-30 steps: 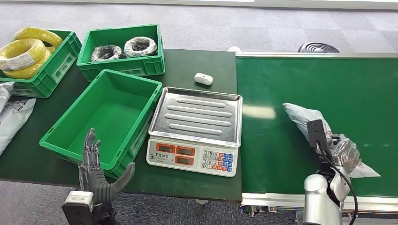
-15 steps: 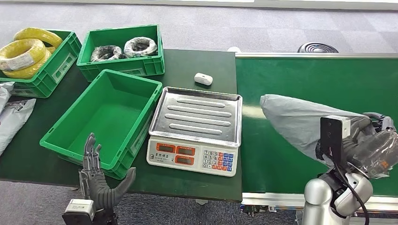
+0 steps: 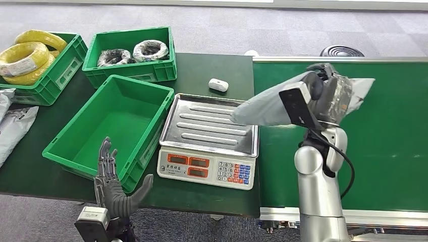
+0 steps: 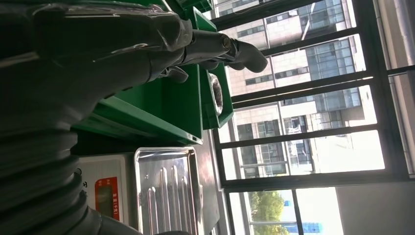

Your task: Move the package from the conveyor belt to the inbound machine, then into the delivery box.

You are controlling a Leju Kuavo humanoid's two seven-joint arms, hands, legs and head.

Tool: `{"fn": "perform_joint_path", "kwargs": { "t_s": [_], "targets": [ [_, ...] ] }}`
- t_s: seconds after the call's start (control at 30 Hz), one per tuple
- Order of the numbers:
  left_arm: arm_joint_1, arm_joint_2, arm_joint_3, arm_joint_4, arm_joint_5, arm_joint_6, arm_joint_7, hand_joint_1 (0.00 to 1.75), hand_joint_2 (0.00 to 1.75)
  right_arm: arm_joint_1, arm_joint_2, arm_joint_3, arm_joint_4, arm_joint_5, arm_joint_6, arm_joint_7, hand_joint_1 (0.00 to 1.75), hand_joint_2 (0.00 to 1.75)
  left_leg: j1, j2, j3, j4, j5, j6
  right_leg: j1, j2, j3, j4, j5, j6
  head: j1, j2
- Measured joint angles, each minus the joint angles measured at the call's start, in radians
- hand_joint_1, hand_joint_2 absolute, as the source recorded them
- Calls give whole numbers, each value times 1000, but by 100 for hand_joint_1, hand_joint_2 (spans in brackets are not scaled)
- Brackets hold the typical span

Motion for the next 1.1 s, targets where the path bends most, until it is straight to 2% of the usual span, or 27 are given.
{"fn": "perform_joint_path", "kwargs": {
  "t_s": [0.17,0.37,0.93,1.03,1.07,1.1],
  "targets": [
    [-20,8,-6,17,13,12,0,0,175,-97,15,122,145,24,27,-9,169,175,0,0,-1,0,0,0,0,0,-1,0,0,0,0,0],
    [-33,16,-6,31,19,19,-1,0,175,-148,40,223,261,30,24,0,170,175,0,0,-1,0,0,0,0,0,-2,0,0,0,0,0],
    [-33,28,-21,38,29,-3,-1,0,175,-190,84,324,503,-26,34,-45,166,175,0,0,-1,0,0,0,0,0,-1,0,0,0,0,0],
    [-33,28,-22,43,29,-8,-1,0,175,-193,92,333,544,-41,53,-61,159,175,0,0,-1,0,0,0,0,0,-1,0,0,0,0,0],
    [-34,28,-23,45,29,-10,-1,0,175,-195,96,335,559,-54,65,-70,146,175,0,0,0,0,0,0,0,0,-1,0,0,0,0,0],
    [-35,28,-23,47,29,-12,-1,0,175,-196,99,336,574,-72,79,-82,106,175,0,0,0,0,0,0,0,0,-1,0,0,0,0,0]
  ]
}}
